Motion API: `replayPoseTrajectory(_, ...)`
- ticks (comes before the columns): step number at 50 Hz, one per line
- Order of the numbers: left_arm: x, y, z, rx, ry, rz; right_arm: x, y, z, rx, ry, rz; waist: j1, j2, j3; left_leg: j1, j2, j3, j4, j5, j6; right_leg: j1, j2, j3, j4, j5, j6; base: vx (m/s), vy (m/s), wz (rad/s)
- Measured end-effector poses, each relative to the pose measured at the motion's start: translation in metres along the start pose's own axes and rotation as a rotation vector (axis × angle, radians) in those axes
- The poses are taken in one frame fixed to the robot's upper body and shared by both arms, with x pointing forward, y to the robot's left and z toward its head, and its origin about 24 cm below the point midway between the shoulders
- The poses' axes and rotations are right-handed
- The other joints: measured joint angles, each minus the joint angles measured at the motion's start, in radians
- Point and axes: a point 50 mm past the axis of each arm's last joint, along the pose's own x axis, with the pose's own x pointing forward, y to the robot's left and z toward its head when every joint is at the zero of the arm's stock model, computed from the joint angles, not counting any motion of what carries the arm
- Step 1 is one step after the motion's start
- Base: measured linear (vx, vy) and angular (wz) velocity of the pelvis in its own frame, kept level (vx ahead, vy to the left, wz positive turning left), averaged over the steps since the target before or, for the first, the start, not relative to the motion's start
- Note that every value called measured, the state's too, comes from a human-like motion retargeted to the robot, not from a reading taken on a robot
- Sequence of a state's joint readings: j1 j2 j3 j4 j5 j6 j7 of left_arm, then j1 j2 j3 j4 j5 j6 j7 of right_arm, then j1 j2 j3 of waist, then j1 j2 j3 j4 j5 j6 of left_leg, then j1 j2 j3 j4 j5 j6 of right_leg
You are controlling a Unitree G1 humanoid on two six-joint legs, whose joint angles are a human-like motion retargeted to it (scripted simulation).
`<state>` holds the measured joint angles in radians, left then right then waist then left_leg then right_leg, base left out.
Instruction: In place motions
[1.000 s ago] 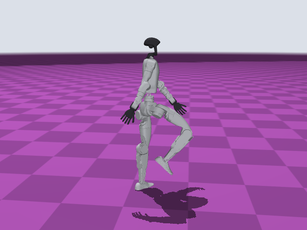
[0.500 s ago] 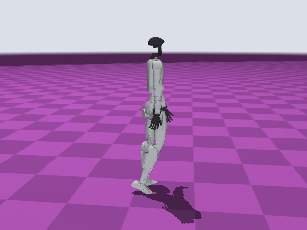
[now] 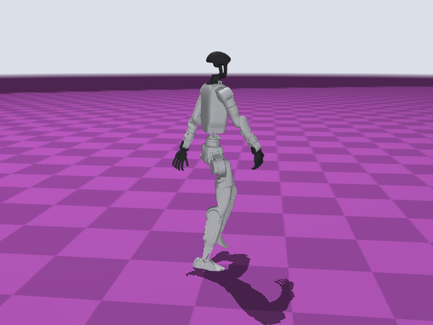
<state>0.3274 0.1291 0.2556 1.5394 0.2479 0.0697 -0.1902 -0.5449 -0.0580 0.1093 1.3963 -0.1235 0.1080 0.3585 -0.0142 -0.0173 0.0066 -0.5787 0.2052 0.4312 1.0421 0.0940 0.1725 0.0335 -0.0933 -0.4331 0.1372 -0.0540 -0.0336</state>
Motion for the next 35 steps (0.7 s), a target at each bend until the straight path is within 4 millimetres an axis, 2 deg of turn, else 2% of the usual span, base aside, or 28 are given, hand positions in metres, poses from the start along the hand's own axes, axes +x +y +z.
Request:
replayPoseTrajectory(2,0.001,-0.013,-0.032,0.023,0.120,-0.069,-0.004,-0.002,0.048,-0.009,-0.147,-0.024,0.077,-0.009,0.048,-0.145,0.019,-0.030,0.199,-0.054,0.014,0.001,-0.003,0.055,0.018,0.005,-0.021,-0.11,0.15,-1.22)
replayPoseTrajectory(5,-0.004,-0.025,-0.075,0.097,0.293,-0.205,-0.022,-0.004,0.118,-0.071,-0.353,-0.021,0.184,-0.029,0.111,-0.360,0.029,-0.051,0.434,-0.115,0.012,0.002,-0.013,0.129,0.051,0.006,-0.050,-0.04,0.09,-1.29)
replayPoseTrajectory(8,-0.011,-0.026,-0.106,0.197,0.417,-0.272,-0.047,-0.008,0.170,-0.194,-0.516,-0.050,0.257,-0.054,0.143,-0.506,0.025,0.003,0.513,-0.157,0.008,-0.009,-0.031,0.174,0.076,0.005,-0.071,0.05,0.10,-0.76)
replayPoseTrajectory(10,-0.015,-0.021,-0.119,0.247,0.470,-0.273,-0.063,-0.013,0.193,-0.269,-0.600,-0.109,0.283,-0.071,0.149,-0.566,0.021,0.046,0.522,-0.183,0.003,-0.022,-0.035,0.182,0.095,0.002,-0.087,0.13,0.06,-0.16)
replayPoseTrajectory(12,-0.017,-0.015,-0.123,0.263,0.487,-0.260,-0.074,-0.019,0.206,-0.309,-0.656,-0.194,0.298,-0.080,0.158,-0.579,0.009,0.069,0.502,-0.188,-0.017,-0.021,-0.037,0.177,0.107,-0.002,-0.097,0.11,0.00,0.06)
replayPoseTrajectory(16,-0.013,-0.009,-0.103,0.192,0.422,-0.224,-0.083,-0.027,0.215,-0.284,-0.707,-0.281,0.303,-0.075,0.164,-0.504,0.010,0.066,0.453,-0.194,-0.038,0.000,-0.027,0.164,0.092,-0.002,-0.091,0.05,-0.04,0.27)
replayPoseTrajectory(20,-0.005,-0.014,-0.066,0.012,0.265,-0.183,-0.067,-0.021,0.196,-0.191,-0.671,-0.187,0.258,-0.058,0.085,-0.364,0.029,0.002,0.383,-0.185,-0.051,-0.003,0.004,0.124,0.026,0.018,-0.069,0.15,0.02,0.45)
replayPoseTrajectory(24,0.000,-0.020,-0.034,-0.133,0.128,-0.167,-0.038,-0.008,0.153,-0.116,-0.538,-0.102,0.184,-0.056,-0.011,-0.111,-0.002,-0.042,0.177,-0.156,-0.072,-0.017,-0.001,0.092,-0.026,0.033,-0.031,0.22,-0.01,0.36)
replayPoseTrajectory(28,0.000,-0.016,-0.002,-0.219,0.026,-0.141,-0.011,0.009,0.094,-0.077,-0.375,-0.047,0.080,-0.051,-0.093,0.185,-0.114,-0.118,-0.205,-0.097,-0.098,-0.028,-0.017,0.063,-0.027,0.019,0.010,0.28,-0.12,0.41)
replayPoseTrajectory(30,-0.001,-0.011,0.013,-0.215,-0.014,-0.115,-0.001,0.015,0.059,-0.055,-0.287,-0.035,0.034,-0.028,-0.128,0.347,-0.168,-0.158,-0.468,-0.029,-0.132,-0.028,0.001,0.043,-0.022,0.006,0.022,0.30,-0.15,0.44)
replayPoseTrajectory(32,-0.003,-0.006,0.033,-0.184,-0.061,-0.084,0.004,0.018,0.022,-0.022,-0.203,-0.033,-0.022,0.008,-0.162,0.487,-0.188,-0.128,-0.717,-0.225,-0.173,-0.041,0.027,-0.001,0.001,-0.014,0.033,0.36,-0.19,0.86)
replayPoseTrajectory(33,-0.005,-0.006,0.043,-0.166,-0.081,-0.069,0.005,0.019,0.000,-0.009,-0.155,-0.032,-0.050,0.023,-0.173,0.540,-0.182,-0.067,-0.808,-0.280,-0.162,-0.042,0.032,-0.023,0.021,-0.027,0.038,0.35,-0.19,1.05)
replayPoseTrajectory(35,-0.009,-0.008,0.068,-0.129,-0.128,-0.043,0.003,0.017,-0.045,0.016,-0.046,-0.043,-0.116,0.057,-0.196,0.560,-0.196,-0.103,-0.920,-0.294,-0.158,-0.071,0.031,-0.074,0.095,-0.032,0.042,0.22,-0.17,1.21)
